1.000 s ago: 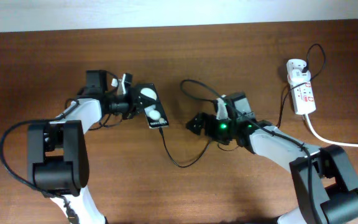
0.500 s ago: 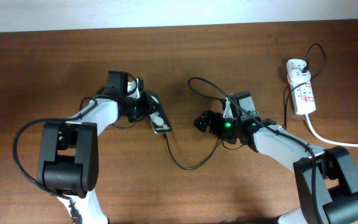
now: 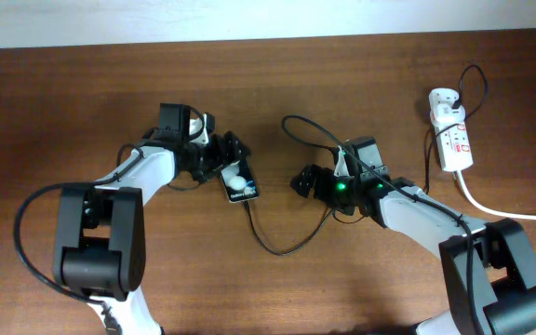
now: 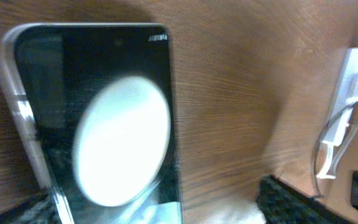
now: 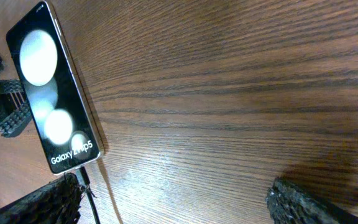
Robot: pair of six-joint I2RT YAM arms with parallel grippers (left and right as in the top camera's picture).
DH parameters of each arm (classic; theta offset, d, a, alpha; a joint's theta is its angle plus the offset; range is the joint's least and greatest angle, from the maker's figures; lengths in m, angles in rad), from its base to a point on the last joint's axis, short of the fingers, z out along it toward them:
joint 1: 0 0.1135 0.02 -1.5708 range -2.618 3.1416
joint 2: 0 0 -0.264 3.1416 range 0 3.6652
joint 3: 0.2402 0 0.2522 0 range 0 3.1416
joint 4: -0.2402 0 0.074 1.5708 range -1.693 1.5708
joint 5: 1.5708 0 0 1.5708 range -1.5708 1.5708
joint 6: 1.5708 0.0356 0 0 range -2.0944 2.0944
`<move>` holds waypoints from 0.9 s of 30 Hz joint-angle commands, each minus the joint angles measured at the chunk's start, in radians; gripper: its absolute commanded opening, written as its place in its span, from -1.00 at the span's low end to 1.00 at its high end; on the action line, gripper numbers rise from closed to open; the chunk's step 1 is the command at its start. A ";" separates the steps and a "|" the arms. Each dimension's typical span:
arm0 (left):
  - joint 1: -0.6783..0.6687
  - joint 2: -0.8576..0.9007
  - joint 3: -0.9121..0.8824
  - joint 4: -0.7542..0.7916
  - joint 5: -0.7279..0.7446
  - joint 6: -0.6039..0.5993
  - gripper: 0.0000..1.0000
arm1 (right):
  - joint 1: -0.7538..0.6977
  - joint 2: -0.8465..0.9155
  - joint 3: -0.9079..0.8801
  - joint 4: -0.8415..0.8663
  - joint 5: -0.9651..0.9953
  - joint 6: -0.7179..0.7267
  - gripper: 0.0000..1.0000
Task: Plug charger to phone and switch on socket
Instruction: 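Lower the phone onto the table with the left gripper and release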
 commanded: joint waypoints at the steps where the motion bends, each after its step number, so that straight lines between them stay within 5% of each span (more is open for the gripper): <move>1: -0.005 -0.001 -0.009 -0.013 -0.032 0.011 0.90 | -0.006 0.004 -0.006 -0.015 0.047 -0.011 0.97; 19: 0.031 -0.001 -0.008 -0.053 -0.140 0.010 0.99 | -0.006 0.005 -0.006 -0.016 0.047 -0.011 0.97; 24: 0.044 -0.001 -0.008 -0.053 -0.141 0.010 0.81 | -0.006 0.005 -0.006 -0.016 0.047 -0.011 0.97; 27: 0.025 -0.001 -0.008 -0.033 -0.140 0.011 0.86 | -0.006 0.005 -0.006 -0.016 0.046 -0.010 0.97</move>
